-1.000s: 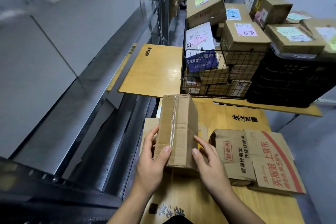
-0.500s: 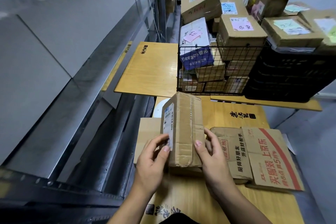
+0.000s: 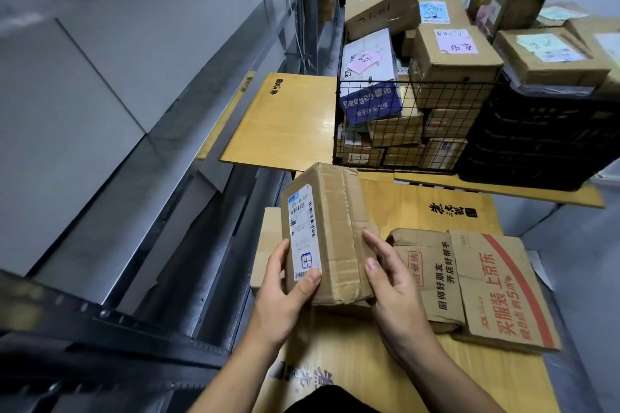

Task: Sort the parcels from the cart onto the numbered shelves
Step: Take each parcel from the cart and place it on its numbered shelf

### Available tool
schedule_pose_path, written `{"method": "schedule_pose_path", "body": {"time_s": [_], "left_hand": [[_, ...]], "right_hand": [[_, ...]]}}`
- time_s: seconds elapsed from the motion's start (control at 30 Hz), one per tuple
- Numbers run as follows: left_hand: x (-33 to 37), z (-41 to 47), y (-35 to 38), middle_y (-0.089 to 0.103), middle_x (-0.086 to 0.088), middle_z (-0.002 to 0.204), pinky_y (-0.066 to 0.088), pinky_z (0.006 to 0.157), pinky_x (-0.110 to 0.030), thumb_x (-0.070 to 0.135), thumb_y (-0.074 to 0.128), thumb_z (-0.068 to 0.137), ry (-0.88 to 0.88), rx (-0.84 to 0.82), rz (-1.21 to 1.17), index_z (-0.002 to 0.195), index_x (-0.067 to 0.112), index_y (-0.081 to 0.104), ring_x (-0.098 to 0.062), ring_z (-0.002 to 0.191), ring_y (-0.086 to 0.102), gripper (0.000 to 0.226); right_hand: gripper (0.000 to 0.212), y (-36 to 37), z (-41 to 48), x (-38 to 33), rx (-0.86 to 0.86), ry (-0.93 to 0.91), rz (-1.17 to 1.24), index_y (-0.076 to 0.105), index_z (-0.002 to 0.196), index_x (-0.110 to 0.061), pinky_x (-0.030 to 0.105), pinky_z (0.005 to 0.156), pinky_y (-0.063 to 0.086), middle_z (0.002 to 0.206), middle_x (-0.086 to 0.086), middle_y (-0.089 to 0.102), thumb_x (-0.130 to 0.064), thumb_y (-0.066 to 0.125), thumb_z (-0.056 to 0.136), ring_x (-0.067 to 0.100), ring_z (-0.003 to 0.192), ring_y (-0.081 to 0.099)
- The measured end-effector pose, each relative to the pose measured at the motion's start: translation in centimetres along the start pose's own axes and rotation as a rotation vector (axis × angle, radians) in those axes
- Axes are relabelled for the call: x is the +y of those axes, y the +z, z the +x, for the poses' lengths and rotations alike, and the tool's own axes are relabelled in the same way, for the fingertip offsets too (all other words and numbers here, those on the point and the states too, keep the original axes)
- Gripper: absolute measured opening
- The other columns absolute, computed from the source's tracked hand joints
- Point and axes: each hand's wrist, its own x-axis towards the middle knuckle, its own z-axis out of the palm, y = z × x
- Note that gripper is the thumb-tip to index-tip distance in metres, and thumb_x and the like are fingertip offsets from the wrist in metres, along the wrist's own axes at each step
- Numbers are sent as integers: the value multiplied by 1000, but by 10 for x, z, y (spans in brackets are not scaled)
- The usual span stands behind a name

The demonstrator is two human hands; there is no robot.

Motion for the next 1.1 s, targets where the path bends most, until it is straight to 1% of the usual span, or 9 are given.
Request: {"method": "schedule_pose_path", "body": {"time_s": [0.13, 0.3, 0.4, 0.47, 0.53, 0.67, 0.8, 0.97, 1.1], "left_hand": [[-2, -12, 1, 55, 16, 132, 46, 102, -41, 68, 69, 61, 63, 114, 102, 132, 45, 42, -8, 119, 55, 79], [-6, -31, 6, 52, 17, 133, 47, 99, -27, 61, 71, 67, 170, 246, 173, 129, 51, 44, 0, 119, 53, 69], [-11, -48, 12, 48, 19, 132, 44, 91, -12, 59, 71, 70, 196, 327, 209, 132, 54, 40, 3, 119, 50, 70], [-15, -61, 17, 48, 18, 133, 40, 86, -4, 55, 72, 72, 204, 382, 222, 136, 50, 39, 4, 119, 50, 72], [-19, -76, 22, 47, 18, 133, 38, 85, -2, 51, 72, 74, 199, 439, 239, 138, 43, 40, 6, 119, 49, 72], [-25, -105, 24, 45, 21, 131, 36, 82, 1, 42, 73, 75, 170, 567, 247, 139, 39, 39, 15, 113, 48, 72], [-32, -138, 11, 43, 29, 131, 37, 84, -1, 43, 71, 75, 87, 700, 254, 140, 44, 36, 11, 116, 48, 74], [-40, -189, -9, 44, 24, 132, 35, 87, 0, 38, 72, 77, 47, 879, 291, 142, 36, 39, 12, 118, 46, 73], [-46, -246, -25, 42, 26, 133, 43, 100, -22, 40, 71, 78, 37, 1042, 339, 141, 44, 36, 2, 123, 48, 72]], "right_hand": [[44, -9, -5, -2, -16, -15, -133, 65, 124, -39, 45, 110, 46, 129, -20, 65, -5, 45, 104, 6, 126, 57], [28, -18, -13, -3, -33, 7, -168, 63, 125, -33, 17, 88, 52, 121, -20, 67, -22, 49, 103, 1, 114, 62], [37, -24, -20, -4, -90, 20, -186, 59, 129, -31, 23, 84, 55, 121, -11, 69, -47, 56, 95, 4, 110, 65], [44, -27, -24, -2, -147, 55, -180, 54, 129, -38, 25, 81, 58, 118, -7, 69, -51, 60, 88, 7, 108, 67], [51, -27, -28, 2, -213, 83, -188, 48, 128, -46, 33, 87, 58, 122, -4, 68, -57, 65, 81, 11, 113, 66], [53, -19, -36, 13, -325, 43, -203, 41, 133, -52, 38, 100, 52, 136, -11, 56, -46, 65, 85, 9, 124, 59], [48, -2, -47, 21, -519, 22, -241, 45, 129, -59, 40, 103, 51, 134, -15, 60, -39, 63, 89, 11, 124, 60], [50, 33, -66, 29, -719, 28, -289, 45, 132, -55, 35, 99, 54, 136, -8, 60, -37, 63, 88, 2, 120, 61], [55, 68, -105, 33, -910, 70, -253, 44, 126, -62, 30, 82, 59, 128, -2, 64, -39, 69, 84, 11, 110, 68]]}}
